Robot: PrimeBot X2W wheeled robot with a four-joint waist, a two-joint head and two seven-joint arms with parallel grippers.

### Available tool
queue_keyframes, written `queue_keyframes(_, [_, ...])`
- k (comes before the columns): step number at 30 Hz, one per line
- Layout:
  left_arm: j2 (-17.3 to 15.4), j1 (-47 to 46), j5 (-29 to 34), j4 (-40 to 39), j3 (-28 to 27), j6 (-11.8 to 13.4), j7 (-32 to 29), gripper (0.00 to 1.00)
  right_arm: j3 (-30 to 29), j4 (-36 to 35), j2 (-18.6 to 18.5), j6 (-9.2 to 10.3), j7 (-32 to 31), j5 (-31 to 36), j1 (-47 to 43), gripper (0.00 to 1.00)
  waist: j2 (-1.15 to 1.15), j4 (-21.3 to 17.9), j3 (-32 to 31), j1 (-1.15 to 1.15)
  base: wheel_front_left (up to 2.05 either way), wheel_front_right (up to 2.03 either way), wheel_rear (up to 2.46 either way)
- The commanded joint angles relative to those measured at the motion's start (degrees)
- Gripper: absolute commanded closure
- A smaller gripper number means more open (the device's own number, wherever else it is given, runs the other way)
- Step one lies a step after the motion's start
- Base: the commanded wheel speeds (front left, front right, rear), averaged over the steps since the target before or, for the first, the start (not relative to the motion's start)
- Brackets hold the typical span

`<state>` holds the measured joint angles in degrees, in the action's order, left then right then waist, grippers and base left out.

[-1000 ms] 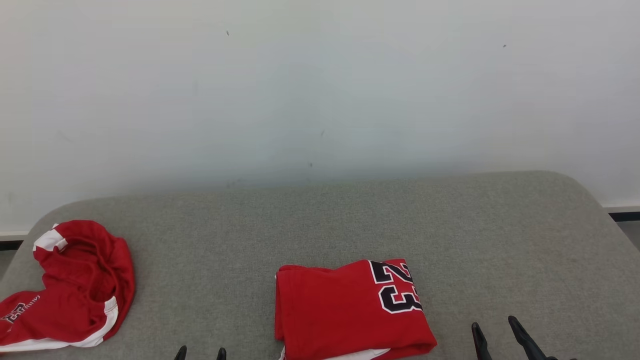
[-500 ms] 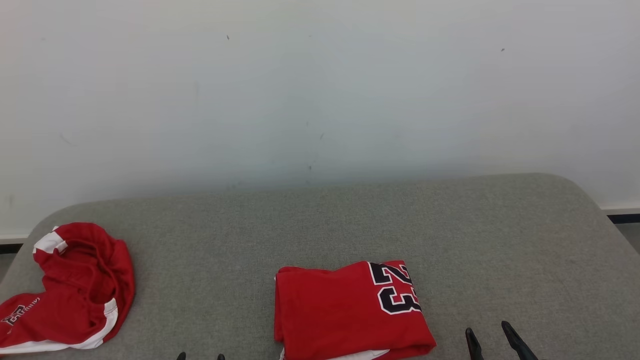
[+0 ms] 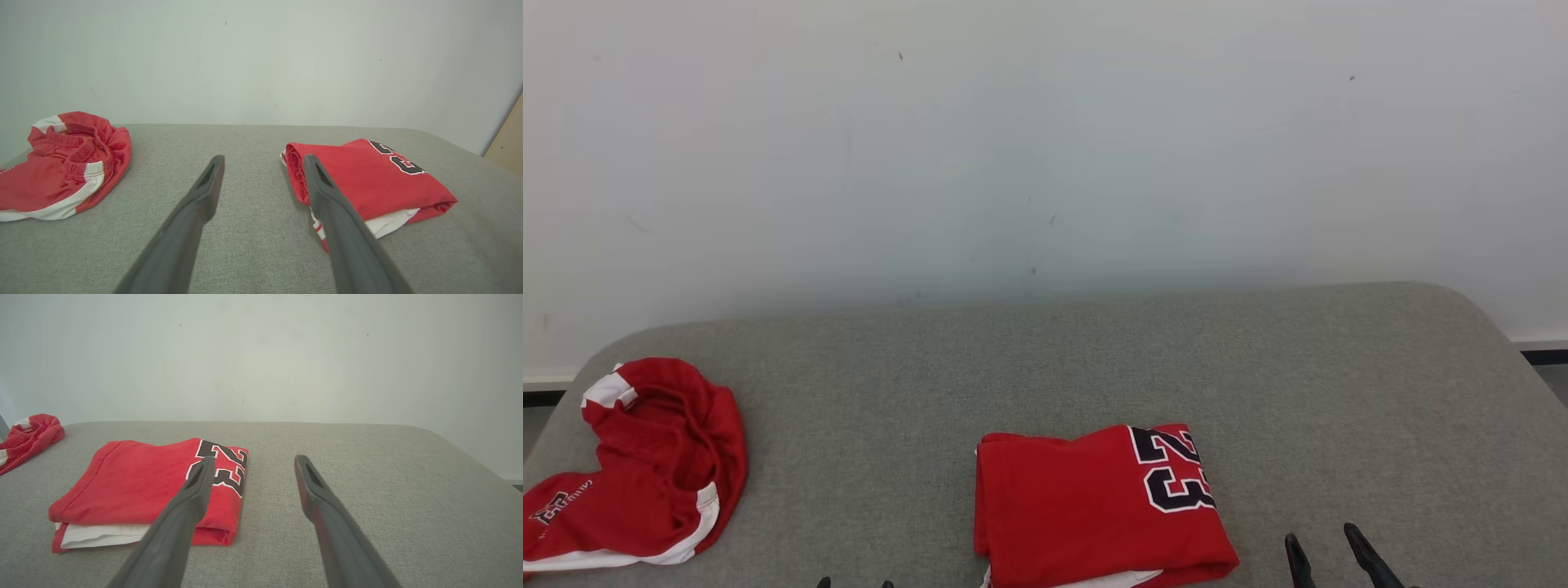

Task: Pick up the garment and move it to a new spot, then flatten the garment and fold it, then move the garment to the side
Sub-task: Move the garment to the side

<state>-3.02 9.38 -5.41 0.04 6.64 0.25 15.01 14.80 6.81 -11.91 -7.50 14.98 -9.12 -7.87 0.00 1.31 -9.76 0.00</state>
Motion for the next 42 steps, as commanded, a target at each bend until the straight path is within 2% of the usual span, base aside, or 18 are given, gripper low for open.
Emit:
queue_keyframes(1, [0.1, 0.2, 0.2, 0.2, -0.1, -0.1, 0.2, 0.0, -0.1, -0.1, 0.3, 0.02, 0.3, -0.4, -0.4, 0.0, 0.0, 0.2, 0.2, 0.0, 0.0, 0.0, 0.0])
queue_keyframes(7, [0.1, -0.1, 0.3, 0.5, 0.0, -0.5, 0.2, 0.0, -0.2, 1.2, 0.9, 0.02, 0.3, -3.2, 0.2, 0.0, 0.0, 1.1, 1.2, 0.0, 0.0, 0.0, 0.0])
queue_keyframes(12, [0.1, -0.9, 0.0, 0.2, 0.5, -0.4, 0.2, 0.0, 3.3, 7.9, 0.7, 0.02, 0.3, -11.8, 5.0, 0.0, 0.0, 1.7, 2.9, 0.0, 0.0, 0.0, 0.0])
queue_keyframes(19, [0.1, -2.2, 0.0, 0.8, 2.8, -0.8, 0.2, 0.0, 8.3, 15.3, -2.1, 0.02, 0.3, -22.5, 13.1, 0.0, 0.0, 4.0, 5.0, 0.0, 0.0, 0.0, 0.0])
queue_keyframes(23, [0.1, -3.0, -0.2, 0.5, 3.9, -0.8, 0.2, 0.0, 10.5, 18.7, -3.9, 0.02, 0.2, -30.6, 16.2, 0.0, 0.0, 5.5, 6.6, 0.0, 0.0, 0.0, 0.0])
queue_keyframes(26, [0.1, -3.5, -0.1, 0.6, 4.3, -0.8, 0.2, 0.0, 14.3, 20.9, -5.8, 0.02, 0.1, -37.1, 18.7, 0.0, 0.0, 6.3, 7.6, 0.0, 0.0, 0.0, 0.0])
queue_keyframes(30, [0.1, -3.9, 0.0, 0.6, 4.7, -0.9, 0.2, 0.0, 19.4, 22.1, -8.7, 0.02, -0.7, -46.5, 21.7, 0.0, 0.0, 7.1, 9.0, 0.0, 0.0, 0.0, 0.0])
queue_keyframes(31, [0.1, -3.9, 0.0, 0.6, 4.7, -0.9, 0.2, 0.0, 19.4, 22.1, -8.7, 0.02, -0.7, -46.5, 21.7, 0.0, 0.0, 7.1, 9.0, 0.0, 0.0, 0.0, 0.0])
queue_keyframes(38, [0.1, -5.0, 0.4, 0.8, 5.5, -1.4, 0.2, 0.0, 26.2, 22.4, -12.8, 0.02, -3.1, -58.5, 25.4, 0.0, 0.0, 7.9, 10.8, 0.0, 0.0, 0.0, 0.0])
queue_keyframes(42, [0.1, -6.2, 0.6, 1.0, 6.0, -1.5, 0.2, 0.0, 28.8, 22.9, -14.5, 0.01, -4.2, -62.6, 27.3, 0.0, 0.0, 8.3, 11.8, 0.0, 0.0, 0.0, 0.0])
